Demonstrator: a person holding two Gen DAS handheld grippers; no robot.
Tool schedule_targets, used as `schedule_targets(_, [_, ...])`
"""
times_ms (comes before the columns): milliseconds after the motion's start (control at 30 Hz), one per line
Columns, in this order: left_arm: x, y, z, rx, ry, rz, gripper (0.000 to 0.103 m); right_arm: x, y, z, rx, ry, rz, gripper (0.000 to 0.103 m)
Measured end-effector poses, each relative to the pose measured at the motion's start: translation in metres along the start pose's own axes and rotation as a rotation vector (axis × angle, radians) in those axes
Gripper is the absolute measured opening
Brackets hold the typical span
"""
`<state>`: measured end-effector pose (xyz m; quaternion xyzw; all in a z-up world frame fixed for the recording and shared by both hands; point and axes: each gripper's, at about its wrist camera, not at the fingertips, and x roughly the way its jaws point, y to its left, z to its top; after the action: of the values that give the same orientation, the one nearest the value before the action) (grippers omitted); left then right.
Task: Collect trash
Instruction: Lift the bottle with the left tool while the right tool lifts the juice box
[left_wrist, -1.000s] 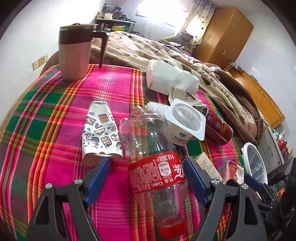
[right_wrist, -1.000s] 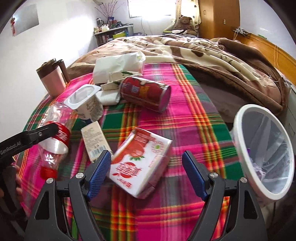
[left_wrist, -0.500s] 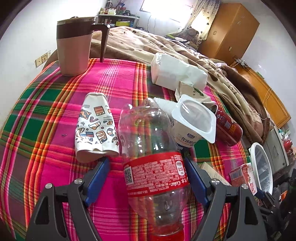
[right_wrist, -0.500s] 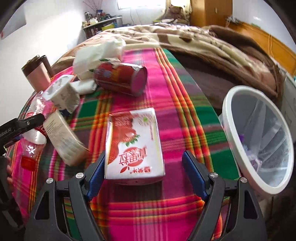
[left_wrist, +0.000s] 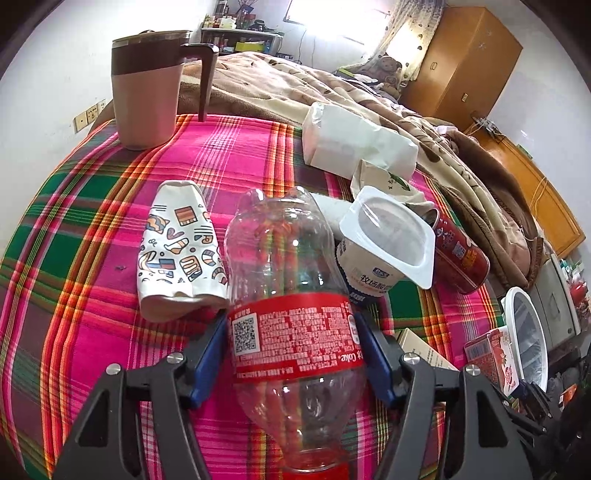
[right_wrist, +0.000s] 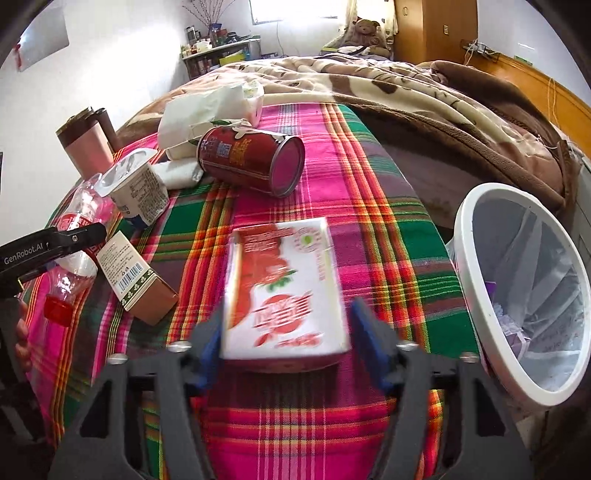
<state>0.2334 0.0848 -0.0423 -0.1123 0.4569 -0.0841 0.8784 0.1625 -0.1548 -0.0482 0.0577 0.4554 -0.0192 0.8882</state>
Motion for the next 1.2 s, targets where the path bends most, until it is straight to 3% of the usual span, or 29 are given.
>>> schedule_targets(133, [-0.008,-0.004,-0.004,0.020,-0.026,0.033,0.068,-0.003,-0.003,-0.001,0.010,-0.019,0.017,0.058])
schedule_targets(733, [-0.053,-0.027,-0.026,0.041,-0.102,0.048,0.068,-0.025,-0.016,0.002,0.009,-0.109,0.083,0.057])
schedule_targets(1200, [-0.080,-0.080,-0.035,0.129,-0.150,-0.030,0.068,-0.056,-0.043,0.005,0.039,-0.184,0.077,0.057])
